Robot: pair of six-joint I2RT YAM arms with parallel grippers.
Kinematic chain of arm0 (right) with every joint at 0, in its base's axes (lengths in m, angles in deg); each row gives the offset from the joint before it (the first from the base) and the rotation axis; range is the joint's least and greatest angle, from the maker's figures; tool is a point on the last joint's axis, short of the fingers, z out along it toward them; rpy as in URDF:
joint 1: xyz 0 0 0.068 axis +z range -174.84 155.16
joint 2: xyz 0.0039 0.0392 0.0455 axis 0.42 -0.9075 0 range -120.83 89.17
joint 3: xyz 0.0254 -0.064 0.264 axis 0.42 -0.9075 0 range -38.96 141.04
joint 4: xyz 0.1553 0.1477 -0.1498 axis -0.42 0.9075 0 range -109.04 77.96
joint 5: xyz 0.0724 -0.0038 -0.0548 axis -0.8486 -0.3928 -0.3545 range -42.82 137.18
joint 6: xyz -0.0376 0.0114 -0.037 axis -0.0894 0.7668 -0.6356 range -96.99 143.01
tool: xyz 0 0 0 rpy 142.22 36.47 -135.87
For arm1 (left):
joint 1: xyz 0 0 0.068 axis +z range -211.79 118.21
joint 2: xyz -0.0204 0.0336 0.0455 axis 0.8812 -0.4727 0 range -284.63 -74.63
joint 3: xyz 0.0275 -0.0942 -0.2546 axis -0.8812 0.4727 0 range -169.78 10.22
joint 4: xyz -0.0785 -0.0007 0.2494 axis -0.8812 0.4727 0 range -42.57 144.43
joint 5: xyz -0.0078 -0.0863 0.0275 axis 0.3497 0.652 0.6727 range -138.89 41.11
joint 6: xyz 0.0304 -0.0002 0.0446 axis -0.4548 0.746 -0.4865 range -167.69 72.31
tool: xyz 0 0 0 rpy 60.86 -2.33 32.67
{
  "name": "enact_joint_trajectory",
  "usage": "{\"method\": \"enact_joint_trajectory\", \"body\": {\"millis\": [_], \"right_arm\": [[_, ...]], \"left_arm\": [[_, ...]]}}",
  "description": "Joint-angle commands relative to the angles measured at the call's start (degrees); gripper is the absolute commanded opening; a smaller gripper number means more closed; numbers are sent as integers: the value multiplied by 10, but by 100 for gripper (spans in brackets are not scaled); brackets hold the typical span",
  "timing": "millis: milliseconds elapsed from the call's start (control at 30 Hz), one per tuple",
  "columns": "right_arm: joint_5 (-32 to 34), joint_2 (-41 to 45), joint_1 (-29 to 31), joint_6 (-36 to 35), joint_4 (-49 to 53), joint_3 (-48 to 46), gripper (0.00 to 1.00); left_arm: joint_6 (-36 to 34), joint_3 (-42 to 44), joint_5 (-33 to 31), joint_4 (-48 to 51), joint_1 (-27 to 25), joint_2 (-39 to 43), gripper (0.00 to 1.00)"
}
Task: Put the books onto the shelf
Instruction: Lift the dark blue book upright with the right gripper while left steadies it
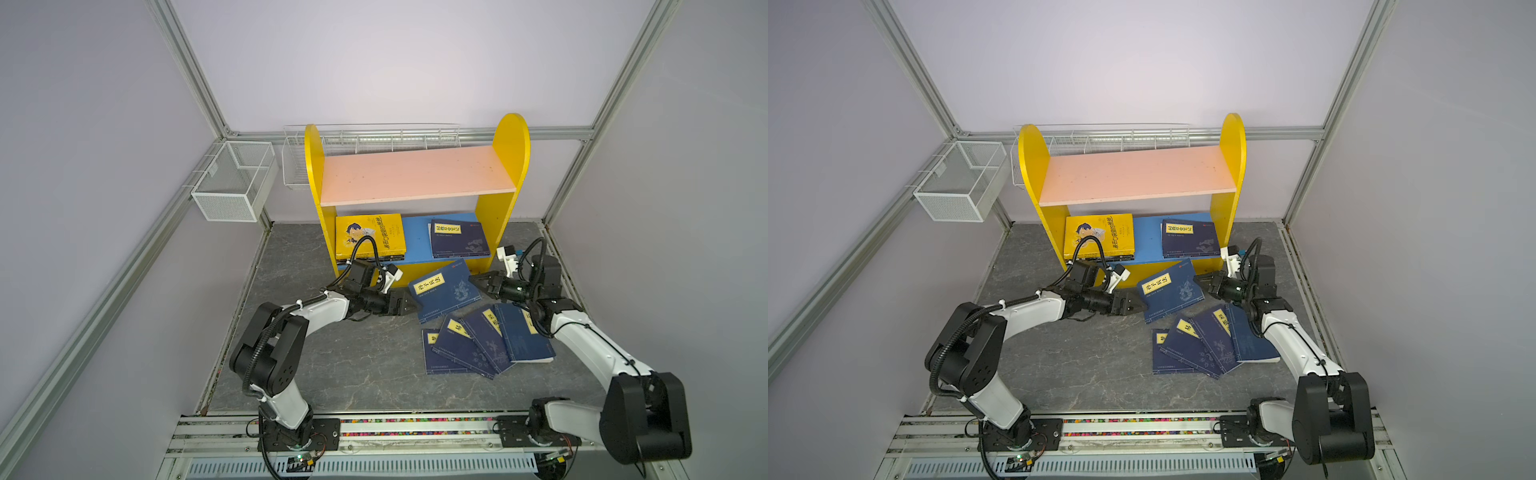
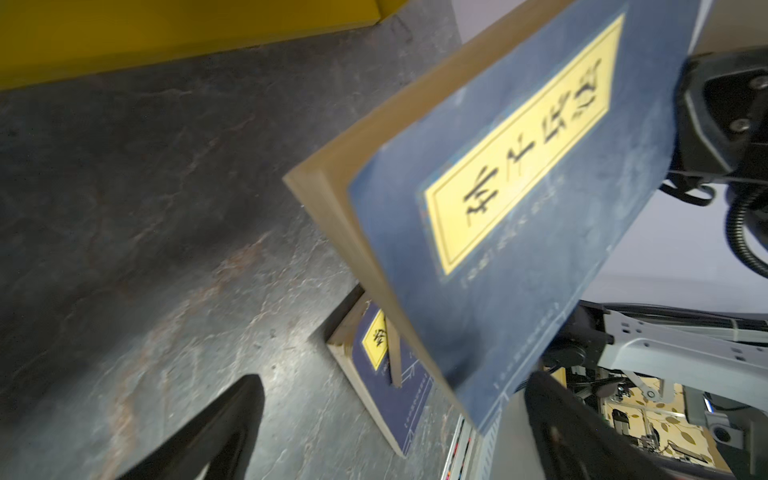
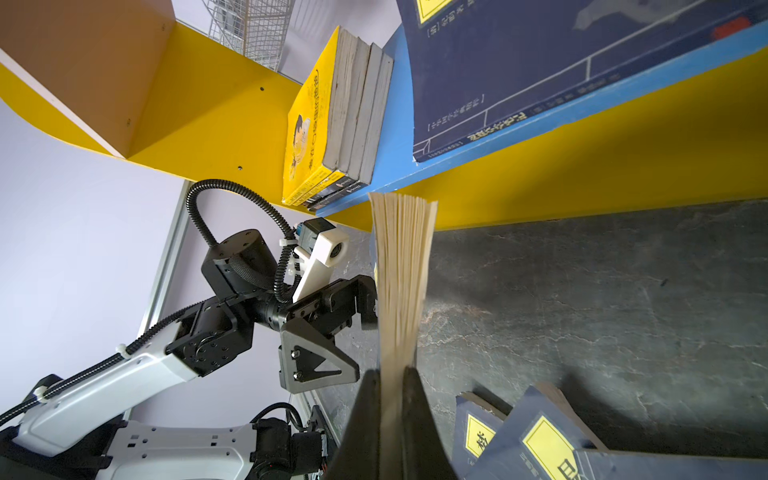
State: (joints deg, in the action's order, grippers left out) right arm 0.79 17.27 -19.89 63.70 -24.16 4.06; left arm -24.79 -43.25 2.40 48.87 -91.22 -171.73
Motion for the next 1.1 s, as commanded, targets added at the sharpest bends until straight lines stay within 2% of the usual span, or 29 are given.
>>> {"method": "enact_joint_trajectory", "body": {"millis": [0, 167, 400, 533, 700, 800, 833, 867, 933, 1000, 1067], "right_arm": [[-26, 10, -2, 36, -57, 14, 6], [-22, 15, -2, 80, -109, 17, 6], [-16, 18, -2, 121, -155, 29, 6], [-14, 18, -2, 122, -154, 33, 6], [0, 20, -3, 101, -122, 35, 6], [28, 32, -5, 71, -73, 38, 9], [38, 37, -7, 62, -56, 39, 13], [49, 44, -11, 56, -39, 39, 22], [71, 59, -16, 40, -7, 38, 45], [96, 78, -19, 23, 24, 32, 63], [113, 100, -22, 16, 40, 22, 73]], "left_arm": [[27, -25, 53, -51, -5, 2, 97], [44, -51, 61, -58, -11, -5, 86], [74, -70, 61, -86, -20, 13, 66], [108, -77, 52, -131, -27, 25, 43], [124, -101, 31, -152, -44, 31, 1], [121, -118, 9, -144, -53, 37, 0], [119, -121, 1, -144, -56, 40, 0], [116, -123, -8, -144, -57, 44, 0], [111, -125, -29, -150, -59, 54, 0], [113, -126, -51, -166, -58, 63, 0], [133, -128, -64, -203, -58, 59, 0]]}}
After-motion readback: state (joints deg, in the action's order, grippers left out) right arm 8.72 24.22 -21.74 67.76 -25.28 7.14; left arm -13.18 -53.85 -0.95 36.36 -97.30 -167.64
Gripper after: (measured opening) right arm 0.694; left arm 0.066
